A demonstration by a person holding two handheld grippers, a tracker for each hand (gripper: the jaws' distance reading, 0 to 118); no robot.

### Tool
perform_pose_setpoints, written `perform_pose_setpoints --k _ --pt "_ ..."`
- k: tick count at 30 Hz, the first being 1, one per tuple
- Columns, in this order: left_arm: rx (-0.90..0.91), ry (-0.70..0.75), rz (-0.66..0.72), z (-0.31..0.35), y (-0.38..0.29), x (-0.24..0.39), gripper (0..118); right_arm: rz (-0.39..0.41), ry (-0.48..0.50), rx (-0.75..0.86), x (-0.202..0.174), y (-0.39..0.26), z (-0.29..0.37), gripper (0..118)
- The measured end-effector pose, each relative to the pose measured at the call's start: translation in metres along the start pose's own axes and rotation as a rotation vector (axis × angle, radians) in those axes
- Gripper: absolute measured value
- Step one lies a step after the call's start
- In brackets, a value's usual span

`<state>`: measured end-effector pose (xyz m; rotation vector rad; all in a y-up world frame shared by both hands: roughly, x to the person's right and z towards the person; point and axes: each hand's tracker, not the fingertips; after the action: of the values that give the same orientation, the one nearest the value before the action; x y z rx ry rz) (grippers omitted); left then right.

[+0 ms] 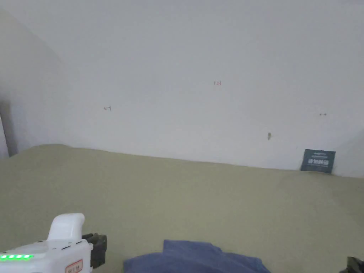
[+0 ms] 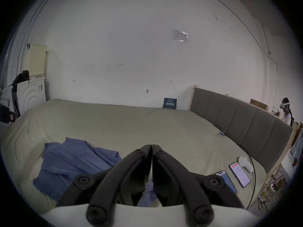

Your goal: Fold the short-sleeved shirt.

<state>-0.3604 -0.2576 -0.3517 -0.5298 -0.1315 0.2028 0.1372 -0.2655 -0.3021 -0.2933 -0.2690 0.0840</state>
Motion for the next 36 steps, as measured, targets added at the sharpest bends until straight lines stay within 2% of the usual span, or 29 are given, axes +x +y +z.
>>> perform_pose_setpoints --k 4,9,14,16,19,20,21,22,23,24,25,27,28,31,34,35,36 --pt "0.010 0.044 0.100 0.006 -0.020 -0.027 0 0.014 0.015 -0.011 -0.009 -0.004 -0.002 7" --pt "-0.069 0.021 0.116 -0.028 -0.013 -0.030 0 0.018 0.029 -0.028 -0.016 -0.005 -0.010 7" --pt "-0.251 -0.096 0.058 -0.097 0.016 -0.011 0 0.029 0.031 -0.033 -0.015 -0.005 -0.021 7" --pt "-0.393 -0.143 0.064 -0.140 0.029 -0.007 0 0.031 0.028 -0.040 -0.011 -0.005 -0.025 7" --pt "-0.535 -0.103 -0.017 -0.193 0.038 0.004 0 0.051 0.023 -0.056 -0.005 -0.009 -0.032 7" --pt "-0.579 -0.099 -0.045 -0.210 0.040 0.006 11 0.058 0.018 -0.058 -0.004 -0.010 -0.034 7" --pt "-0.611 -0.082 -0.083 -0.223 0.041 0.010 47 0.062 0.014 -0.062 -0.001 -0.011 -0.036 7" --pt "-0.593 -0.064 -0.099 -0.231 0.039 0.015 64 0.063 0.010 -0.069 0.001 -0.012 -0.038 7" --pt "-0.621 -0.058 -0.112 -0.243 0.038 0.017 64 0.062 0.005 -0.076 0.004 -0.013 -0.039 7" --pt "-0.649 -0.063 -0.104 -0.255 0.035 0.019 108 0.060 0.001 -0.083 0.006 -0.014 -0.041 7" --pt "-0.615 -0.092 -0.084 -0.255 0.033 0.018 118 0.058 -0.003 -0.085 0.008 -0.016 -0.042 7" --pt "-0.675 -0.086 -0.008 -0.262 0.027 0.014 106 0.057 -0.010 -0.089 0.010 -0.019 -0.043 7" --pt "-0.709 -0.063 0.015 -0.266 0.022 0.014 107 0.059 -0.012 -0.094 0.011 -0.020 -0.044 7" --pt "-0.751 -0.015 -0.033 -0.282 0.002 0.013 103 0.061 -0.014 -0.103 0.011 -0.023 -0.045 7" --pt "-0.692 0.029 -0.107 -0.275 -0.002 0.017 87 0.069 -0.011 -0.106 0.010 -0.025 -0.045 7" --pt "-0.681 0.059 -0.100 -0.273 0.000 0.018 76 0.072 -0.010 -0.109 0.010 -0.025 -0.045 7" --pt "-0.661 0.105 -0.107 -0.270 0.002 0.017 50 0.069 -0.006 -0.114 0.010 -0.025 -0.046 7"
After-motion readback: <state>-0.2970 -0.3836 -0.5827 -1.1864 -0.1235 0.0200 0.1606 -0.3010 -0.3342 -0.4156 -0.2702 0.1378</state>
